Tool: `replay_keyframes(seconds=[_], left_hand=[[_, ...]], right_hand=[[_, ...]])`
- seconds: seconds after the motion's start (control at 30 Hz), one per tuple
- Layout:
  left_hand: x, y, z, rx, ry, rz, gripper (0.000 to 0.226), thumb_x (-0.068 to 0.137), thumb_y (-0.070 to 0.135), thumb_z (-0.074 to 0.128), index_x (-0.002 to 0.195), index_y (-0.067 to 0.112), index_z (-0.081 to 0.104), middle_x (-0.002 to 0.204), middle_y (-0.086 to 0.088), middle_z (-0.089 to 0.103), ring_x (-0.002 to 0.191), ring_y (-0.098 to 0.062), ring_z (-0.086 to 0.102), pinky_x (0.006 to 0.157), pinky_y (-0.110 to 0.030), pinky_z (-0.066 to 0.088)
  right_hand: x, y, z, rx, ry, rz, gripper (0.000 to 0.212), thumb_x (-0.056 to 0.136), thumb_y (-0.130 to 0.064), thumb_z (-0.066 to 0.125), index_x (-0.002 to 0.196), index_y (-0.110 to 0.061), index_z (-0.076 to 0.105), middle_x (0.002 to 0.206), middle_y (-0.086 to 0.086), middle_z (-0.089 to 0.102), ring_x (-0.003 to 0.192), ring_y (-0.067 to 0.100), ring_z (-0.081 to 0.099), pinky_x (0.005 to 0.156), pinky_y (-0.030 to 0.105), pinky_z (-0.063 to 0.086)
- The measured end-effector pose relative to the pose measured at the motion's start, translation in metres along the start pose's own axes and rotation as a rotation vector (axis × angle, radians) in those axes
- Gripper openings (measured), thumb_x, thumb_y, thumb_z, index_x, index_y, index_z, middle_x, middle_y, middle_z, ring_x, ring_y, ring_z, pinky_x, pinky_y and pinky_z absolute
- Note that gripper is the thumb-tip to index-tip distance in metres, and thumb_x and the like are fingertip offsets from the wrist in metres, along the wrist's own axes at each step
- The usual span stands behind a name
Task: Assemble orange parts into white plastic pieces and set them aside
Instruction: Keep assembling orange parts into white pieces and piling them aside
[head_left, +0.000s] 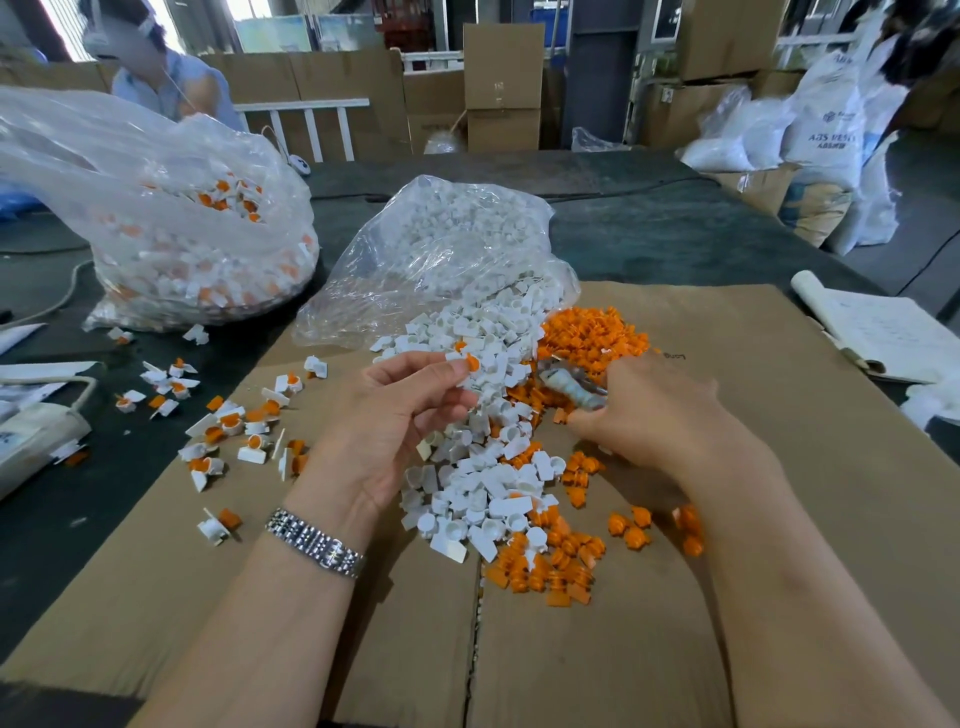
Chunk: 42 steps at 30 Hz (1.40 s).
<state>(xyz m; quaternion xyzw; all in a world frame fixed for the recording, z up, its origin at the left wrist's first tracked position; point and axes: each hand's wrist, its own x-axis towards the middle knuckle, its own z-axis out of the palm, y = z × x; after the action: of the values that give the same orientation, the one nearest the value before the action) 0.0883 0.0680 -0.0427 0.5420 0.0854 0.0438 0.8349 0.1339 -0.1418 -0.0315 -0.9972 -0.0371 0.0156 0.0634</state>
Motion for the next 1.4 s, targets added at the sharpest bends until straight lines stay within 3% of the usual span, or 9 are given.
replay_keyframes(seconds=[0.23, 0.37, 0.47, 0.6, 0.73, 0.9, 1.1, 1.3, 1.4], left_hand=[[0.0, 0.0, -0.002, -0.054, 0.017, 0.021, 0.026, 0.07, 0.009, 0.084, 0.093, 0.004, 0.074, 0.084, -0.01, 0.077, 0.07, -0.017, 0.074, 0.059, -0.021, 0.058], [-0.002, 0.001, -0.004, -0.085, -0.006, 0.052, 0.018, 0.072, 0.011, 0.082, 0.089, 0.008, 0.076, 0.084, -0.007, 0.077, 0.07, -0.015, 0.073, 0.059, -0.019, 0.057], [-0.003, 0.002, -0.003, -0.111, -0.021, 0.075, 0.01, 0.073, 0.009, 0.082, 0.081, 0.013, 0.078, 0.084, -0.007, 0.076, 0.068, -0.015, 0.072, 0.057, -0.019, 0.056], [-0.003, 0.001, 0.0, -0.056, -0.031, 0.116, 0.014, 0.076, 0.007, 0.081, 0.086, 0.01, 0.071, 0.08, -0.006, 0.073, 0.065, -0.015, 0.07, 0.056, -0.019, 0.054], [-0.003, -0.001, 0.001, -0.016, -0.023, 0.141, 0.014, 0.081, 0.005, 0.079, 0.09, 0.006, 0.068, 0.078, -0.007, 0.072, 0.064, -0.016, 0.069, 0.055, -0.02, 0.054], [-0.003, -0.002, -0.001, 0.015, -0.019, 0.166, 0.022, 0.073, 0.012, 0.082, 0.089, 0.005, 0.069, 0.08, -0.008, 0.073, 0.065, -0.016, 0.069, 0.056, -0.021, 0.054], [-0.004, 0.0, -0.002, 0.012, -0.007, 0.143, 0.017, 0.074, 0.01, 0.08, 0.087, 0.004, 0.07, 0.078, -0.008, 0.072, 0.063, -0.015, 0.068, 0.057, -0.02, 0.055], [-0.005, -0.001, -0.004, -0.019, 0.017, 0.091, 0.011, 0.08, 0.006, 0.078, 0.088, 0.004, 0.071, 0.078, -0.007, 0.074, 0.065, -0.015, 0.07, 0.059, -0.019, 0.057], [-0.005, -0.003, -0.003, -0.015, 0.019, 0.09, 0.008, 0.083, 0.009, 0.078, 0.088, 0.005, 0.073, 0.078, -0.006, 0.074, 0.068, -0.016, 0.071, 0.062, -0.02, 0.058]], right_hand=[[-0.007, -0.006, -0.017, 0.439, -0.02, -0.146, 0.026, 0.1, -0.031, 0.052, 0.089, -0.012, 0.066, 0.07, 0.004, 0.058, 0.059, 0.015, 0.051, 0.055, 0.032, 0.04], [-0.028, -0.01, -0.037, 0.822, -0.35, -0.226, 0.023, 0.104, -0.025, 0.05, 0.102, -0.012, 0.069, 0.086, 0.014, 0.074, 0.075, 0.015, 0.074, 0.069, 0.026, 0.06], [-0.034, -0.015, -0.037, 0.735, -0.439, -0.276, 0.032, 0.104, -0.026, 0.05, 0.105, 0.003, 0.062, 0.093, 0.017, 0.074, 0.077, 0.012, 0.074, 0.071, 0.025, 0.059], [-0.037, -0.022, -0.035, 0.74, -0.423, -0.295, 0.031, 0.104, -0.029, 0.05, 0.104, 0.0, 0.062, 0.091, 0.01, 0.075, 0.089, 0.024, 0.074, 0.088, 0.048, 0.058], [-0.041, -0.029, -0.034, 0.693, -0.43, -0.328, 0.033, 0.105, -0.033, 0.048, 0.105, -0.003, 0.062, 0.091, 0.009, 0.075, 0.093, 0.03, 0.072, 0.091, 0.054, 0.054], [-0.043, -0.034, -0.033, 0.549, -0.343, -0.355, 0.038, 0.105, -0.041, 0.045, 0.091, -0.007, 0.056, 0.085, 0.015, 0.07, 0.057, 0.001, 0.061, 0.067, 0.031, 0.052], [-0.046, -0.043, -0.025, 0.478, -0.215, -0.34, 0.044, 0.101, -0.052, 0.044, 0.076, -0.016, 0.052, 0.069, 0.004, 0.058, 0.058, 0.016, 0.052, 0.062, 0.04, 0.052], [-0.04, -0.049, -0.017, 0.383, -0.11, -0.302, 0.046, 0.099, -0.055, 0.047, 0.072, -0.018, 0.048, 0.062, 0.001, 0.049, 0.048, 0.013, 0.041, 0.044, 0.026, 0.033], [-0.037, -0.047, -0.015, 0.423, -0.119, -0.311, 0.05, 0.099, -0.055, 0.048, 0.081, -0.01, 0.058, 0.066, 0.011, 0.063, 0.051, 0.016, 0.051, 0.051, 0.038, 0.048]])
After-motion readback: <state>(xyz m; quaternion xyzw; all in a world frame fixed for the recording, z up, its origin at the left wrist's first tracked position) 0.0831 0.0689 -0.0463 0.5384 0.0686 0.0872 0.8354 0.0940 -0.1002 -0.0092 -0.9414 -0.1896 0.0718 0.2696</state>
